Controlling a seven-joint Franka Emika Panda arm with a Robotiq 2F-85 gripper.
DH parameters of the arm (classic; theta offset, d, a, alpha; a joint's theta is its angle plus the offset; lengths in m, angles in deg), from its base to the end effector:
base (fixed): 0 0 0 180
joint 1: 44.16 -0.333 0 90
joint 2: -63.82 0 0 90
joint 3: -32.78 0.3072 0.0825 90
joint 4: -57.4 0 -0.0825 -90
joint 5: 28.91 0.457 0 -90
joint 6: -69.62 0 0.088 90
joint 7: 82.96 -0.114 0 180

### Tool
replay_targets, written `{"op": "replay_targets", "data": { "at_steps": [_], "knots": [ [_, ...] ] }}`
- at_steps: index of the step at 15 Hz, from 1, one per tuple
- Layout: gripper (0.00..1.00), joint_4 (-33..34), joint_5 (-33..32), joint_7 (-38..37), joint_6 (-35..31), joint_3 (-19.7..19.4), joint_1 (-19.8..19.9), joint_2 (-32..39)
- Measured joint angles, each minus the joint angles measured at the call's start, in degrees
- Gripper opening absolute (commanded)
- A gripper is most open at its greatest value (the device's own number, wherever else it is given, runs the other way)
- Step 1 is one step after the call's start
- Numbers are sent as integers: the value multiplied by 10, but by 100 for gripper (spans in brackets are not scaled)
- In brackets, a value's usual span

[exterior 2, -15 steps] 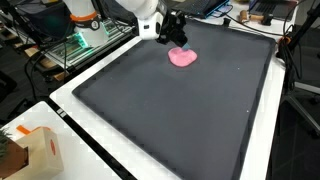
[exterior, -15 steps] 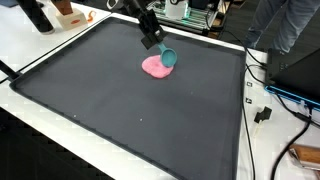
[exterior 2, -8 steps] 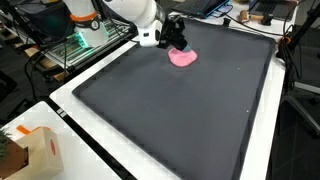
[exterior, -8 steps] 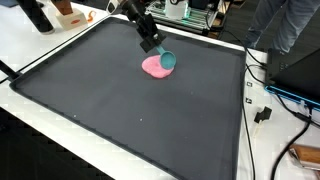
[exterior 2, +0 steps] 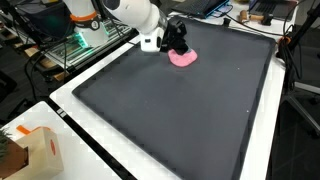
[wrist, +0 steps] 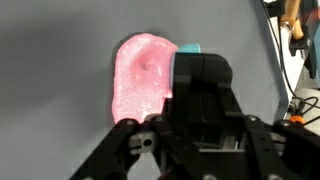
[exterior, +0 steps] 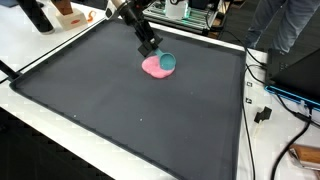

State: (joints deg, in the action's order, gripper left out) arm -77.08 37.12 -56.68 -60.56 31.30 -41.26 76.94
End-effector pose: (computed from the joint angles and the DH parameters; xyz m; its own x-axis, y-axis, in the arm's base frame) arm 0.5302 -0.0136 0.1462 0.8780 -0.4178 -0.2336 -0.4589 -0.5961 -0.6588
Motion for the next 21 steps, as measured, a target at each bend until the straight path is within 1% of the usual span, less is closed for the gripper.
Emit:
{"op": "replay_targets", "data": {
  "at_steps": [4, 13, 21],
  "knots": [
    [25, 12, -11, -12, 0, 0, -2, 8],
    [25, 21, -11, 32, -3, 2, -3, 16],
    [25, 21, -11, 71, -40, 10, -11, 14]
  ]
}}
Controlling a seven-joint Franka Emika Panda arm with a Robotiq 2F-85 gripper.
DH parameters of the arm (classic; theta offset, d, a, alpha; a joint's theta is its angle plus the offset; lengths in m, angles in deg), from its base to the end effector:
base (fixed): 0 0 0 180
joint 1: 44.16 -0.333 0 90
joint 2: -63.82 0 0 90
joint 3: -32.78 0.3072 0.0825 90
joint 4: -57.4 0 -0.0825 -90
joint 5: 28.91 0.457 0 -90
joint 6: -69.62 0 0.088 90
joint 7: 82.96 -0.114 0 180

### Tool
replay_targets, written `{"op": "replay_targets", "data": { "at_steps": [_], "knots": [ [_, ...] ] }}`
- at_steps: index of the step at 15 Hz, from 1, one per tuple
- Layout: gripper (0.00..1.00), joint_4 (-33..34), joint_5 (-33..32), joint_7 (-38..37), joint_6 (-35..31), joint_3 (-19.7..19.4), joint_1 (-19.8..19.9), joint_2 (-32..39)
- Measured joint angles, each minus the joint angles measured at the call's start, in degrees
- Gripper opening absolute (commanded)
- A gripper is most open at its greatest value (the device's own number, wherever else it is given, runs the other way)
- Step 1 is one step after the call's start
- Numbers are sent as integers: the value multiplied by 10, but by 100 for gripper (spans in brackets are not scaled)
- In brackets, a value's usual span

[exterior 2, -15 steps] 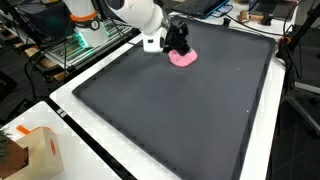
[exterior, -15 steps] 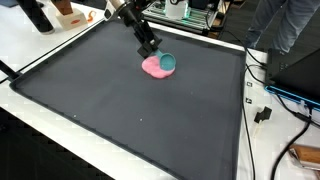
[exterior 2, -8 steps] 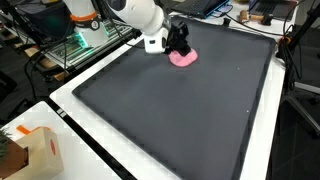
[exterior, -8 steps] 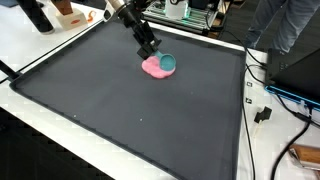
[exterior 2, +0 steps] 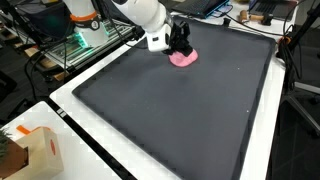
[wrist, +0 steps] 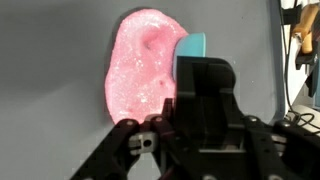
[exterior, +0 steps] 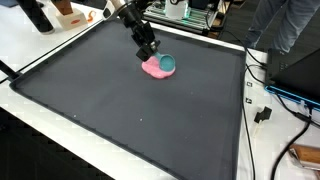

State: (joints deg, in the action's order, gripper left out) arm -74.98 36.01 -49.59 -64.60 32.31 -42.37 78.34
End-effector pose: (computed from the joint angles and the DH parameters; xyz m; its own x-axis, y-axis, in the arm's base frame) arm 0.5465 -0.0034 0.1477 0.9387 -0.3316 -0.0939 -0.3095 -0.6912 -0.6531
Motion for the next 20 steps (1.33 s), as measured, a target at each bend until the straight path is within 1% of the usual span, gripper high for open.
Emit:
{"op": "replay_targets", "data": {
  "at_steps": [3, 8, 11, 15, 17, 20],
  "knots": [
    [25, 0, 0, -15, 1, 0, 0, 0],
    [25, 7, -2, -99, 27, -4, 6, 10],
    [25, 11, -11, -93, 27, -5, 6, 13],
    [25, 16, -16, -52, 25, -2, 4, 13],
    [25, 16, -15, -55, 26, -2, 5, 13],
    [25, 17, -15, -89, 32, -3, 6, 14]
  ]
}}
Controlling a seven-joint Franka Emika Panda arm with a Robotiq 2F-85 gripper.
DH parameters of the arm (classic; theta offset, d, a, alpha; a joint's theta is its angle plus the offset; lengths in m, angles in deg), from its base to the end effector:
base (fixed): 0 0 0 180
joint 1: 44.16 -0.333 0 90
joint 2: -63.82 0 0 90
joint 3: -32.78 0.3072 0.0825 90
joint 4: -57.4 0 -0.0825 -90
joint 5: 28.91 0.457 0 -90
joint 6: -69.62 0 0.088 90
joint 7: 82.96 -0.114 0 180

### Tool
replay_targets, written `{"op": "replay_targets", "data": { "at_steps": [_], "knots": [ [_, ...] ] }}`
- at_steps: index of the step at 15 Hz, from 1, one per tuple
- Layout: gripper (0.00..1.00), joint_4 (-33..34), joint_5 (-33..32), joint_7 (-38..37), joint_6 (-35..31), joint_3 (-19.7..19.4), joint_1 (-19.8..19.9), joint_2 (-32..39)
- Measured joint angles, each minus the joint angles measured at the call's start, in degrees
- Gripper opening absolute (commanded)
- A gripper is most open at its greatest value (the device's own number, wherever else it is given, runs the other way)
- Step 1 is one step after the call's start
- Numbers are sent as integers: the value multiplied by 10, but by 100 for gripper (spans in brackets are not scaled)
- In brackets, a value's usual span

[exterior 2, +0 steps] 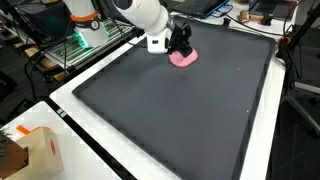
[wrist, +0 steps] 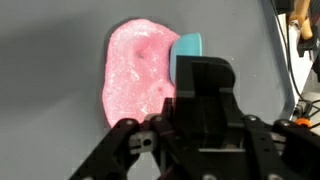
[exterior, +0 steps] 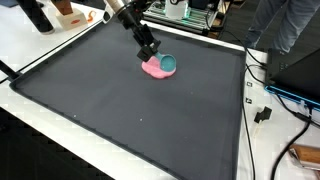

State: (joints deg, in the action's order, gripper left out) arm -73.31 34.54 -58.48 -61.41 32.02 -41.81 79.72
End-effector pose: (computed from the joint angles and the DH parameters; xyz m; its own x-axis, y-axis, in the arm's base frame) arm 0.5516 -0.0051 0.1447 0.8902 -0.3984 -0.2210 -0.4407 -0.6297 -0.6398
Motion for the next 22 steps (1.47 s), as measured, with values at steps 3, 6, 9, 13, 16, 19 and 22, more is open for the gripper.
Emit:
{"op": "replay_targets", "data": {
  "at_steps": [3, 6, 9, 13, 16, 19, 22],
  "knots": [
    [25, 2, 0, -32, 7, -1, 1, 2],
    [25, 4, 0, -57, 12, -2, 2, 3],
    [25, 4, -1, -71, 14, -2, 2, 2],
    [25, 6, -13, -72, 14, -1, 0, -1],
    [25, 6, -37, -77, 13, 0, -5, -9],
    [25, 5, -64, -89, 10, 2, -12, -34],
    [25, 2, -98, -118, -1, 7, -23, -73]
  ]
}}
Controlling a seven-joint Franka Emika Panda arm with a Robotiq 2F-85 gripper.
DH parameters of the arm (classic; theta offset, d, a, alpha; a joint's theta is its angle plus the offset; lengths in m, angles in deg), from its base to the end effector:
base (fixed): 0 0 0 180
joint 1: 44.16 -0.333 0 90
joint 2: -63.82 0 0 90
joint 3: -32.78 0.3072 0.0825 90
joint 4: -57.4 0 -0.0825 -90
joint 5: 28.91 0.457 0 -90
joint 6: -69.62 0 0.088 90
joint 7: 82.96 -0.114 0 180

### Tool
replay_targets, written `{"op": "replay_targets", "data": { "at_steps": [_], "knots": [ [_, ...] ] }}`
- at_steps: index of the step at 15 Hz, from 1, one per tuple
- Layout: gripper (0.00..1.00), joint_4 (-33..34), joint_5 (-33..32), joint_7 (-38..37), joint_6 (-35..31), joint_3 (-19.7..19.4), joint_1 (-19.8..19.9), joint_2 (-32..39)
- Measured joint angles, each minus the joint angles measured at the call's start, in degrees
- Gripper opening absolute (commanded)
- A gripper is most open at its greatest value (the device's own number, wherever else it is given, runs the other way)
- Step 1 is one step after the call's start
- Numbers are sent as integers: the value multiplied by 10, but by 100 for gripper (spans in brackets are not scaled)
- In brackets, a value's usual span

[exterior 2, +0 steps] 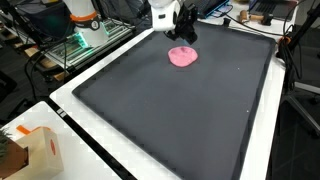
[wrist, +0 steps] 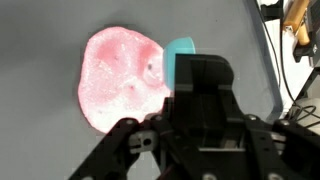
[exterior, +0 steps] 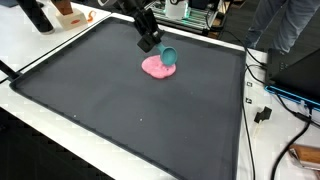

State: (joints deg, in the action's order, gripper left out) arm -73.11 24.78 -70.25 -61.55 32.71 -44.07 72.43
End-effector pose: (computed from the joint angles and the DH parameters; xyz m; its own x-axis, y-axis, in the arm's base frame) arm 0.5691 0.0209 0.2152 0.9011 -0.3897 -0.1902 -0.4230 -0.6933 -0.5834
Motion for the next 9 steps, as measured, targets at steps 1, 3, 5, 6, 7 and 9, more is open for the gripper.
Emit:
{"op": "replay_targets", "data": {
  "at_steps": [1, 3, 5, 6, 7, 9],
  "knots": [
    [25, 0, -15, -13, -5, 2, -4, -14],
    [25, -1, -50, -44, -17, 7, -13, -39],
    [25, -1, -94, -82, -28, 13, -21, -62],
    [25, -1, -120, -105, -31, 17, -25, -73],
    [25, -1, -147, -129, -33, 21, -28, -83],
    [25, 0, -212, -188, -35, 30, -35, -100]
  ]
}}
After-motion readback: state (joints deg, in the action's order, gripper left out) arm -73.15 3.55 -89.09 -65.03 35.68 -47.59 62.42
